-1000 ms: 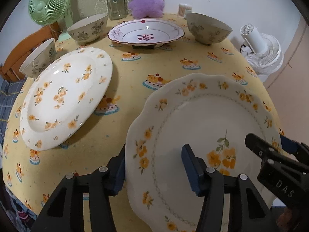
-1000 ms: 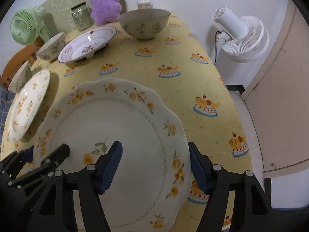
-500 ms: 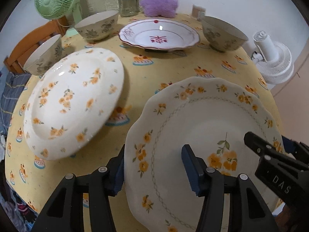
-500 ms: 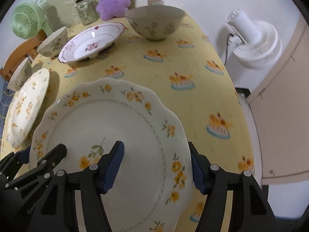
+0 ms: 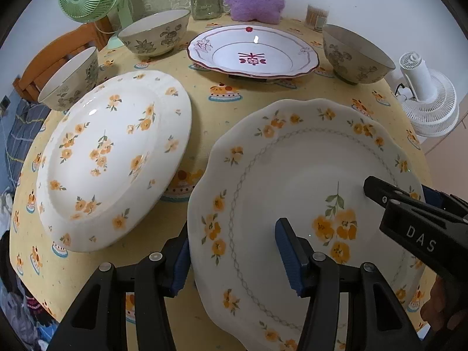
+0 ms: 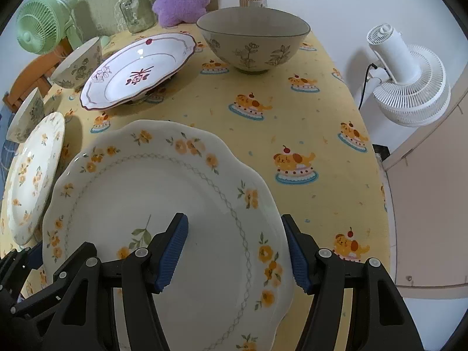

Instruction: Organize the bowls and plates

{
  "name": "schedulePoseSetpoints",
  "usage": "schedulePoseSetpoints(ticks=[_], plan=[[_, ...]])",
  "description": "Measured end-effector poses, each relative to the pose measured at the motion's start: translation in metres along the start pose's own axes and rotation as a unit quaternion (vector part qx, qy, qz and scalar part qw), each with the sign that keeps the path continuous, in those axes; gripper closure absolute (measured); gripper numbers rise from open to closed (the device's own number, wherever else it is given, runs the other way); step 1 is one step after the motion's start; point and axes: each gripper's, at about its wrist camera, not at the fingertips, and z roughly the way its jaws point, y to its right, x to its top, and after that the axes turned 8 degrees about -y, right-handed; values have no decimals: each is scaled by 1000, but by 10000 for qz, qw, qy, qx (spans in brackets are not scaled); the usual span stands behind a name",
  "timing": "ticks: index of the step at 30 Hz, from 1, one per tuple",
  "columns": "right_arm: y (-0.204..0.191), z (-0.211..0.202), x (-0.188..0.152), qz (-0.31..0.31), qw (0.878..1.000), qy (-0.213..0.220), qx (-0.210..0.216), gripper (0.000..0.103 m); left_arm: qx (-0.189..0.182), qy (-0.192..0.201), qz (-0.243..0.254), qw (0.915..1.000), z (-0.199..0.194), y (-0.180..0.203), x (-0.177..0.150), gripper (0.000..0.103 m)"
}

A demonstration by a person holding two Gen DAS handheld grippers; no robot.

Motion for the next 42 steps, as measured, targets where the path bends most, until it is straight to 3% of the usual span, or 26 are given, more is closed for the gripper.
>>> schedulePoseSetpoints(ticks=[6,11,16,20,25,35,42], plan=[[0,0,-1,-29,10000,49,36,34,66,-31,-16,10000,0,2,1,44],[0,-11,-7,9,9997,213,-114,32,-19,233,212,9995,-16,4,-1,23],[-6,-34,-15,52,9986,480,-225,26,-197,429,214,9987,-33,-6,0,15],[-17,-55,-20,82,9967,718,-358,20,-335,535,171,9979,-42,-24,2,15],[-43,-73,-26,156,9940,925,-563,19,-493,679,333,9959,-51,-53,7,12],[-116,-84,-29,627,9918,912,-640,19,-680,819,657,9921,-61,-129,19,10],[-165,-77,-20,867,9922,795,-400,19,-716,793,647,9922,-55,-182,31,10]])
